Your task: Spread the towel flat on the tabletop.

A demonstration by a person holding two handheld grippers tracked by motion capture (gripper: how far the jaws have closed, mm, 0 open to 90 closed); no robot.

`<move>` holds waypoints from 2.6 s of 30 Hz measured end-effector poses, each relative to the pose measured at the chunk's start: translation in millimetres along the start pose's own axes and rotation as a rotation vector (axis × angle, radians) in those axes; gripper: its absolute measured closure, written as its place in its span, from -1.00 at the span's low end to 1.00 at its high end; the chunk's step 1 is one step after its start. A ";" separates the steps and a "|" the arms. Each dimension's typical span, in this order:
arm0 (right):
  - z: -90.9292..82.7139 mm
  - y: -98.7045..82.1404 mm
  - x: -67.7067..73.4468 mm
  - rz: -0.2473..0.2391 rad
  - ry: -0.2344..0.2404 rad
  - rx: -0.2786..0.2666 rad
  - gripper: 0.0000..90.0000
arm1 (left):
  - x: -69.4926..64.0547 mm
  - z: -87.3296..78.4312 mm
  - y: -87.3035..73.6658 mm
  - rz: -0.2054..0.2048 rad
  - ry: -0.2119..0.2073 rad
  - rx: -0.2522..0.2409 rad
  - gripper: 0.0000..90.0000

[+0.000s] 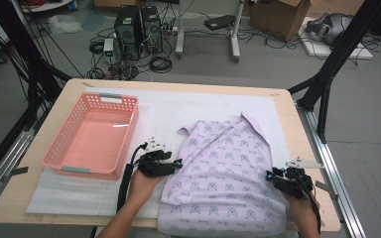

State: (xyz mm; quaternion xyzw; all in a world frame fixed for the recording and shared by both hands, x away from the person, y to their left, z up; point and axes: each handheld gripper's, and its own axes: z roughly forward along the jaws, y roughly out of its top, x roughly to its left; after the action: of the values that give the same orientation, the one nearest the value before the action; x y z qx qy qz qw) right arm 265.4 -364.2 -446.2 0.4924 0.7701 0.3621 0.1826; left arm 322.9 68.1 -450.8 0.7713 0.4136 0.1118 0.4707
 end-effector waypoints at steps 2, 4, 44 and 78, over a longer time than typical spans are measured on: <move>-2.0 -0.5 0.4 -0.001 0.018 0.013 0.89 | -0.4 6.6 2.3 -0.009 0.023 0.033 0.10; -5.1 -0.8 0.3 -0.015 0.021 0.029 0.90 | -1.7 9.8 4.8 0.001 0.010 0.045 0.07; 23.5 28.5 5.9 -0.034 0.021 -0.045 0.23 | 10.5 -1.1 19.4 -0.007 0.029 -0.036 0.11; -9.0 12.2 6.8 -0.087 0.125 0.005 0.71 | 6.1 13.9 29.0 0.023 0.083 0.057 0.33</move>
State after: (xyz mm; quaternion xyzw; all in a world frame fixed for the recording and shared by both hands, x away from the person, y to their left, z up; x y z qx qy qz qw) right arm 264.3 -358.5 -430.6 0.4353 0.8016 0.3820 0.1484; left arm 350.1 57.6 -435.8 0.7837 0.4269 0.1371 0.4299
